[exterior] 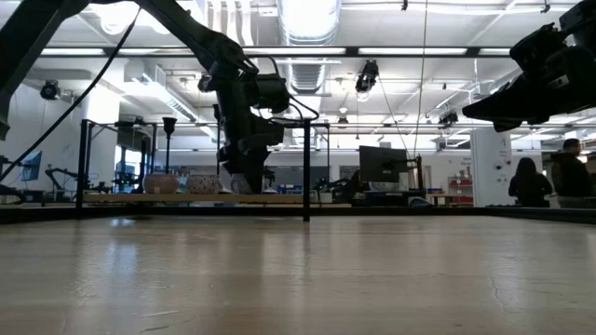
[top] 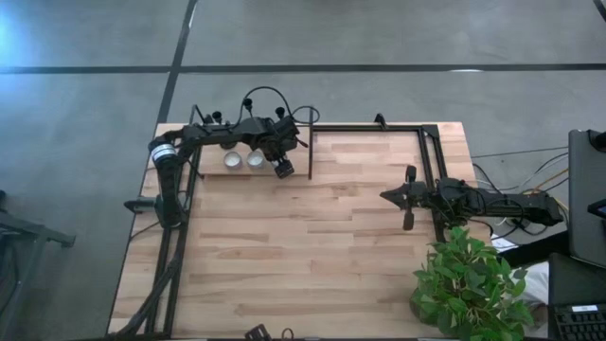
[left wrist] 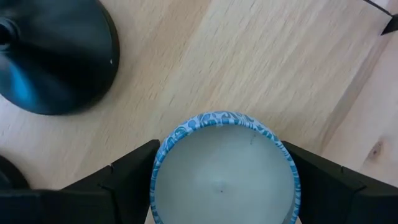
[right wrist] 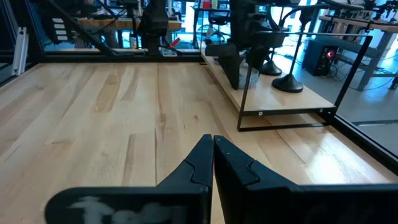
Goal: Pick & Place candle stick holders
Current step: Align the blue scented candle with the white scented candle on the shelf
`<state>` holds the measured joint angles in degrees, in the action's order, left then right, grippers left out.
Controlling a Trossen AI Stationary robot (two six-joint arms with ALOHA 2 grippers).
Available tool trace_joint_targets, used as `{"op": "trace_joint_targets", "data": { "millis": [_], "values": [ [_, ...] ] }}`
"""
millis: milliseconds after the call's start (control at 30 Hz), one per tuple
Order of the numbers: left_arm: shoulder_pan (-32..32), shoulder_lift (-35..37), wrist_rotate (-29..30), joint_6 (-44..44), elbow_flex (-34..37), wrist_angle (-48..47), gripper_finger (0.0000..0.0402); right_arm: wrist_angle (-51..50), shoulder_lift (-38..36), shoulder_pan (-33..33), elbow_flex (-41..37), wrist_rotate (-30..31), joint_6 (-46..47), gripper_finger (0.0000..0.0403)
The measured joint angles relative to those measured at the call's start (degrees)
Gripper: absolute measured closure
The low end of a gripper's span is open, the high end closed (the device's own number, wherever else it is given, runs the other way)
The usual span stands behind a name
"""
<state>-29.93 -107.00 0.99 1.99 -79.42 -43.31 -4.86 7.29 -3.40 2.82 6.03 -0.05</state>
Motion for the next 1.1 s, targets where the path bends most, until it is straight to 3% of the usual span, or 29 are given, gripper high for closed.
{"op": "trace_joint_targets", "data": {
  "millis": [1100],
  "values": [
    [-0.33, 0.0, -0.12, 1.46, 0.0, 0.8, 0.0097, 0.0, 0.0, 0.0, 0.01, -0.01, 0.0, 0.0394]
  ]
}}
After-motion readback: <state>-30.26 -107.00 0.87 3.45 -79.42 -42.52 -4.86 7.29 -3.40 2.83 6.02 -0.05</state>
